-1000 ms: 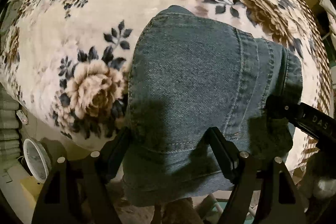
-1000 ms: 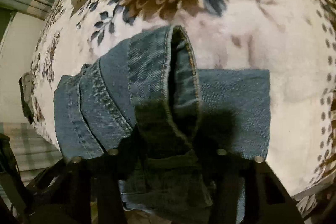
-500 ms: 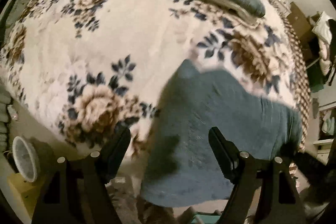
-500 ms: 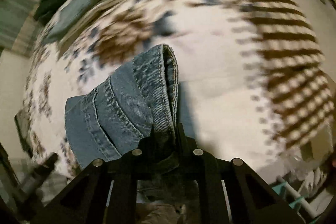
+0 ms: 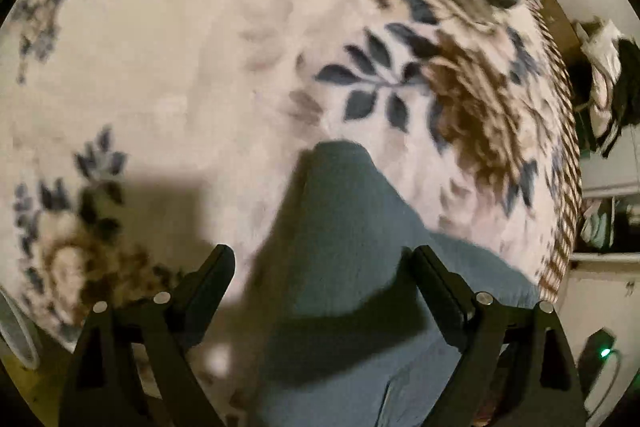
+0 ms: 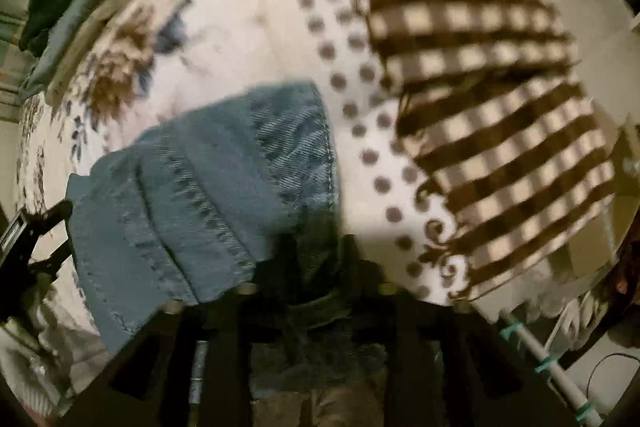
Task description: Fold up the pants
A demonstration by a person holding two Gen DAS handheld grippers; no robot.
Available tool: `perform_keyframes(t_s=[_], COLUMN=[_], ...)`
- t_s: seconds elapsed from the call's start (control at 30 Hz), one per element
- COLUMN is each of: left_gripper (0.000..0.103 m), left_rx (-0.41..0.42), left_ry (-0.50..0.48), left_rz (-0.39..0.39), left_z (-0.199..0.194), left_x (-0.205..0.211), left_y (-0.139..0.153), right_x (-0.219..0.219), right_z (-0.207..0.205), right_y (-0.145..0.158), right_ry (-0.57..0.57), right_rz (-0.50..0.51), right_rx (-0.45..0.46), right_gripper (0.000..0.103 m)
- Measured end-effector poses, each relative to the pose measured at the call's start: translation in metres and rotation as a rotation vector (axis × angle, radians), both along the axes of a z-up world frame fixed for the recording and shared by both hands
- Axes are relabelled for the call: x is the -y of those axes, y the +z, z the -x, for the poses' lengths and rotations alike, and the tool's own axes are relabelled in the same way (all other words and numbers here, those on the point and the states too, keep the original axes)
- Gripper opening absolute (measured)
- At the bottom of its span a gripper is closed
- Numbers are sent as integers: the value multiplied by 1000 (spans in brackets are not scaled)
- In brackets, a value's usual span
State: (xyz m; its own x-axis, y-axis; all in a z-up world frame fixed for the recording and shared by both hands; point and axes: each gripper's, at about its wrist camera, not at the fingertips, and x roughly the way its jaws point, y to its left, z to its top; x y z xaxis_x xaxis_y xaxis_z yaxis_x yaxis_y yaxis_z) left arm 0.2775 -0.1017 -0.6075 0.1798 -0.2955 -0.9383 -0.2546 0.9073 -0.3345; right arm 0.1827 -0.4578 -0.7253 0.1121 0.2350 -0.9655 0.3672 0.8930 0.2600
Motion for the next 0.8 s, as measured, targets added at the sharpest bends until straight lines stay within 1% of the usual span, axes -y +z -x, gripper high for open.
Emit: perform_keyframes(t_s=[0.03, 0.07, 0.1, 0.13, 0.17, 0.2, 0.27, 0.3, 0.33, 0.4, 0.43, 0.47, 0.5, 0.57, 0.6, 0.63, 0.67, 0.7, 0.73, 0.77, 0.8], left_gripper=[76, 60, 38, 33, 29, 25, 21, 18, 16, 15, 15, 15, 14, 14, 17, 17, 19, 25, 30, 32, 41], left_rx=[-4, 3, 12, 17, 37, 53, 65, 70, 72, 67, 61, 53, 43, 38, 35, 29, 22, 13, 10, 11, 6], left_ry=[8, 8, -1, -6, -11, -21, -29, -31, -36, -57, -61, -66, -64, -63, -66, -57, -40, -21, 3, 29, 50], left_rz=[35, 63, 87, 80, 85, 81, 84, 86, 78, 59, 44, 41, 46, 38, 36, 54, 79, 106, 151, 193, 214], left_z=[-5, -8, -12, -13, -13, -13, -11, -11, -12, -18, -24, -31, -35, -39, -38, -35, -31, -26, -18, -7, 4], left_x=[-2, -3, -3, -2, -2, -1, -4, -6, -8, -11, -13, -14, -16, -17, -18, -20, -23, -27, -32, -38, -41], left_y=[-6, -8, -9, -9, -7, -6, -6, -5, -6, -11, -16, -20, -21, -13, -7, -2, 1, 4, 6, 9, 10], right_x=[6, 11, 20, 25, 30, 35, 39, 37, 33, 22, 20, 18, 18, 21, 25, 28, 32, 37, 45, 50, 55], right_z=[-1, -1, -2, -1, -1, 1, 5, 7, 7, 6, 6, 7, 5, 3, 1, 2, 4, 11, 20, 27, 41], right_y=[-4, -9, -14, -17, -20, -22, -26, -24, -17, -1, 2, 1, -7, -18, -17, -17, -16, -12, -7, -4, -2], right_ry=[-18, -36, -62, -77, -90, -100, -112, -98, -68, -14, -12, -21, -23, -44, -59, -67, -72, -91, -123, -157, -202], right_rz=[-37, -83, -140, -175, -216, -249, -274, -276, -232, -93, -48, -37, -59, -128, -153, -178, -202, -226, -252, -281, -315], right_rx=[-8, -18, -36, -41, -37, -23, 2, 20, 30, 49, 38, 25, -11, -66, -69, -73, -79, -79, -69, -58, -57], right_gripper=[41, 41, 45, 46, 46, 46, 26, 19, 18, 17, 17, 17, 18, 27, 37, 47, 53, 61, 62, 62, 65])
